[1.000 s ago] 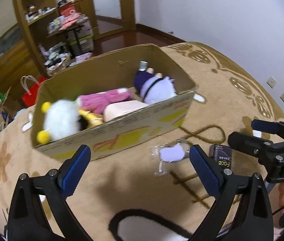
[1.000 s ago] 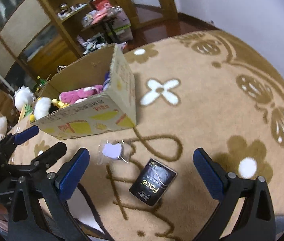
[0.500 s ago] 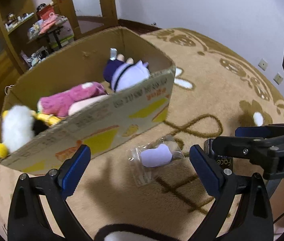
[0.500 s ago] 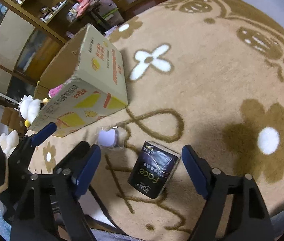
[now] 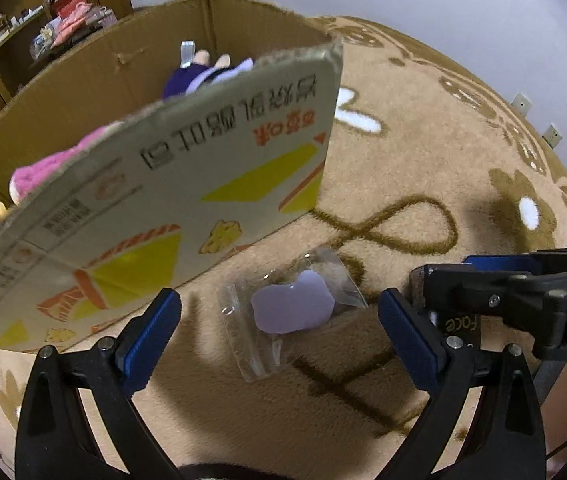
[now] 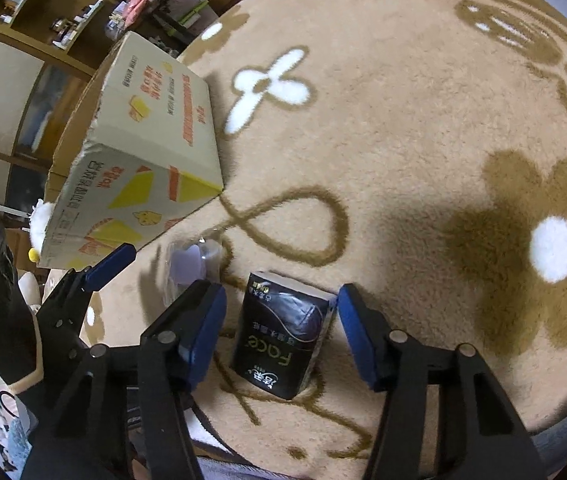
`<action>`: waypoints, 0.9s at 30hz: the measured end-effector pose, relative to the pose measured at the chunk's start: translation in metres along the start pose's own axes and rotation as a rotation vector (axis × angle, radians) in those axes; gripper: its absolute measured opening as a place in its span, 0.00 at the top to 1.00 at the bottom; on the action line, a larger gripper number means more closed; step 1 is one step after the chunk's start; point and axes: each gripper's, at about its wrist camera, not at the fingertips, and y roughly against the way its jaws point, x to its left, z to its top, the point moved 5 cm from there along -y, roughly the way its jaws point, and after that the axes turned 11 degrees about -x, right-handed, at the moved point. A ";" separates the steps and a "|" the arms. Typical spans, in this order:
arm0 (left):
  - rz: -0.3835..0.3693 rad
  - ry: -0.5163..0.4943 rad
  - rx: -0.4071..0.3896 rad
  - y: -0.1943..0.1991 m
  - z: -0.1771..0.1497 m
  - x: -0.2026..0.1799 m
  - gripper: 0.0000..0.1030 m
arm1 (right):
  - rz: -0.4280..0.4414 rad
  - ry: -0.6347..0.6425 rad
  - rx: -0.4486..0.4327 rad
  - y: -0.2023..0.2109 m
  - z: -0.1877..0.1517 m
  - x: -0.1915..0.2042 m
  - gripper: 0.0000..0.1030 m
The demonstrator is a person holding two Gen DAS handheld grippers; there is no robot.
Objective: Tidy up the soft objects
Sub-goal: 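Close left tool on clear bag while right tool grasps black tissue pack, then carry bag and tissue pack into the box and open both tools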
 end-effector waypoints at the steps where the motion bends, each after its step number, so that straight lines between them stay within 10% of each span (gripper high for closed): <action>1: -0.002 0.002 0.004 -0.001 -0.001 0.000 0.05 | -0.003 0.004 0.001 -0.001 0.000 0.001 0.40; 27: 0.063 0.029 -0.064 0.009 -0.004 -0.001 0.20 | 0.028 0.146 -0.086 0.000 0.007 0.038 0.52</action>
